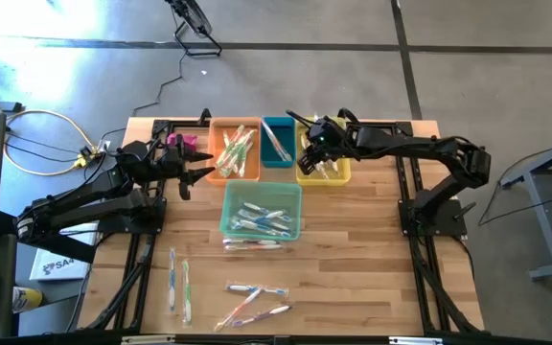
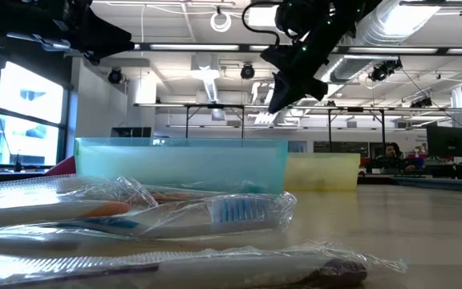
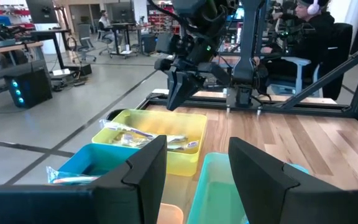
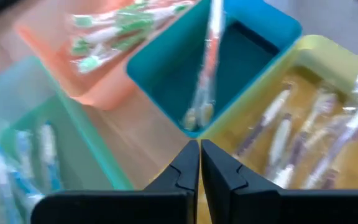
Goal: Pick & Place Toothbrushes
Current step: Put the blue toothbrush into the green bin
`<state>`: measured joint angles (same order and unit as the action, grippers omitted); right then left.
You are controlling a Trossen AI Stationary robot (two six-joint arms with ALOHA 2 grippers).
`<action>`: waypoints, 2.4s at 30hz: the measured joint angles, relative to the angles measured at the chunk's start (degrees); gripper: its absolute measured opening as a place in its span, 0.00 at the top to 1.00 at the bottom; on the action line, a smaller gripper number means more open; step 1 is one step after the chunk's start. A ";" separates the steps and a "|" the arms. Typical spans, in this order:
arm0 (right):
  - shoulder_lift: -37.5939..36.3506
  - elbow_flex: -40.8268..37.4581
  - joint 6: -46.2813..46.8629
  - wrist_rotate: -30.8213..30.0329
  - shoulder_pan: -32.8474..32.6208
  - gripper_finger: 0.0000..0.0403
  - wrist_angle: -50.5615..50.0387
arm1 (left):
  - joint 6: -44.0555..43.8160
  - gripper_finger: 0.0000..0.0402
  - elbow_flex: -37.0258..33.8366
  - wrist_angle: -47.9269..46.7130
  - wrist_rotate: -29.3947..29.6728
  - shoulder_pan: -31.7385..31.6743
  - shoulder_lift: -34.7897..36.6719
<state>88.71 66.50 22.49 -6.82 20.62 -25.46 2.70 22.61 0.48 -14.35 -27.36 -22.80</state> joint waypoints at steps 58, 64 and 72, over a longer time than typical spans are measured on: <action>-5.87 -0.02 -15.37 -5.29 -22.43 0.99 6.30 | -5.70 0.58 0.02 -0.18 0.00 0.00 -0.96; -8.76 -0.44 -19.38 -4.19 -22.53 1.00 5.60 | -6.11 0.58 0.00 -1.26 0.00 0.04 -3.59; -19.57 -16.63 -17.79 -0.33 -20.82 1.00 19.89 | -8.24 0.58 0.02 -1.41 0.42 0.80 -7.99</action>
<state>69.13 49.87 4.69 -7.16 -0.20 -5.57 -5.54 22.63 -0.93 -13.93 -26.56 -30.80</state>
